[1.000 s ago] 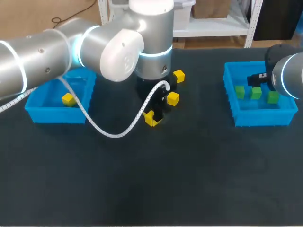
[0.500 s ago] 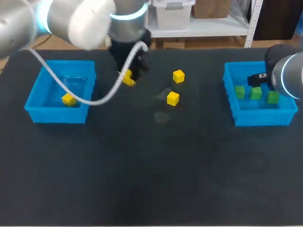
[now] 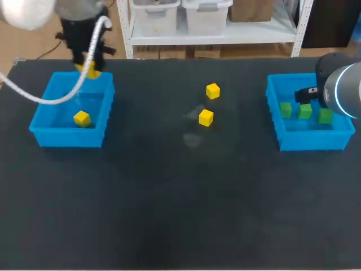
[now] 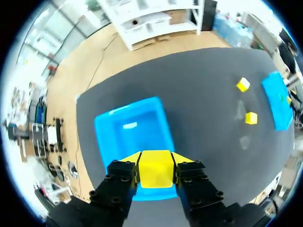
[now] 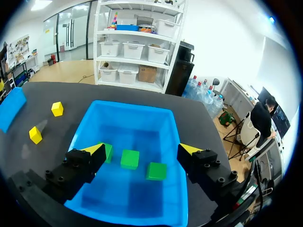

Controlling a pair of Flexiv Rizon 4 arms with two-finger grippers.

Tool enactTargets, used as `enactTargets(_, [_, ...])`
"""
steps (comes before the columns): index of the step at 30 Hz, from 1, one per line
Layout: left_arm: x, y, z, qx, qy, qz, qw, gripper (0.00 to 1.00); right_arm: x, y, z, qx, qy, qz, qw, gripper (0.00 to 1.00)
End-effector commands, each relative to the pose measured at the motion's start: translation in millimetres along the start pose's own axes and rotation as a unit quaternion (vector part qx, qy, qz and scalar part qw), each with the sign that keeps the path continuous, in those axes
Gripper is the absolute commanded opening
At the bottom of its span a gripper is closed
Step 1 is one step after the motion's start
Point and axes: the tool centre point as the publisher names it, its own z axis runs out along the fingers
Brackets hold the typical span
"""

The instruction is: Put the green cubes in the right bin and the yellow cubes in the left bin.

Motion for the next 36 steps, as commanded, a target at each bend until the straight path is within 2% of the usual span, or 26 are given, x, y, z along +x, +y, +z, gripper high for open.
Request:
enactTargets(1, [15.9,14.9,10.0,0.008,-0.024,-0.012,1.000,0.00,1.7,-1.1,-0.6,-0.001,-0.004,0.001,1.000,1.00])
enactTargets(3, [18.0,17.2,17.2,0.002,-0.015,-0.018,1.000,0.00,1.7,-1.1,-0.6,-0.001,-0.004,0.001,1.000,1.00])
enactTargets(4, [18.7,17.3,19.1,0.000,-0.011,-0.021,1.000,0.04,1.7,-1.1,-0.6,-0.001,-0.004,0.001,1.000,1.00])
enactTargets(5, [19.2,17.3,19.9,-0.005,-0.009,-0.023,1.000,0.38,1.7,-1.1,-0.6,-0.001,-0.004,0.001,1.000,1.00])
enactTargets(6, [18.9,17.6,19.5,-0.001,-0.015,-0.028,1.000,1.00,1.7,-1.1,-0.6,-0.001,-0.004,0.001,1.000,1.00])
enactTargets(8, [17.2,15.9,15.6,-0.001,-0.015,-0.026,1.000,1.00,1.7,-1.1,-0.6,-0.001,-0.004,0.001,1.000,1.00])
enactTargets(10, [12.7,8.4,8.8,0.016,-0.027,-0.020,0.999,1.00,1.7,-1.1,-0.6,-0.001,-0.004,0.001,1.000,1.00])
enactTargets(14, [-1.9,-21.6,-14.2,0.072,-0.047,0.016,0.996,1.00,1.7,-1.1,-0.6,-0.001,-0.004,0.001,1.000,1.00])
enactTargets(16, [-8.5,-45.9,-26.0,0.097,-0.054,0.050,0.993,1.00,1.7,-1.1,-0.6,-0.001,-0.004,0.001,1.000,1.00])
enactTargets(20, [-14.3,-107.7,-39.4,0.133,-0.050,0.135,0.981,1.00,1.7,-1.1,-0.6,-0.001,-0.004,0.001,1.000,1.00])
enactTargets(24, [-9.2,-173.7,-39.8,0.162,-0.032,0.217,0.962,1.00,1.7,-1.1,-0.6,-0.001,-0.004,0.001,1.000,1.00])
enactTargets(28, [-4.2,-226.0,-40.8,0.187,-0.020,0.275,0.943,1.00,1.7,-1.1,-0.6,-0.001,-0.004,0.001,1.000,1.00])
enactTargets(32, [-3.0,-263.5,-41.3,0.183,-0.017,0.314,0.931,1.00,1.7,-1.1,-0.6,-0.001,-0.004,0.001,1.000,1.00])
enactTargets(36, [-3.5,-280.7,-36.3,0.181,-0.008,0.332,0.926,1.00,1.7,-1.1,-0.6,-0.001,-0.004,0.001,1.000,1.00])
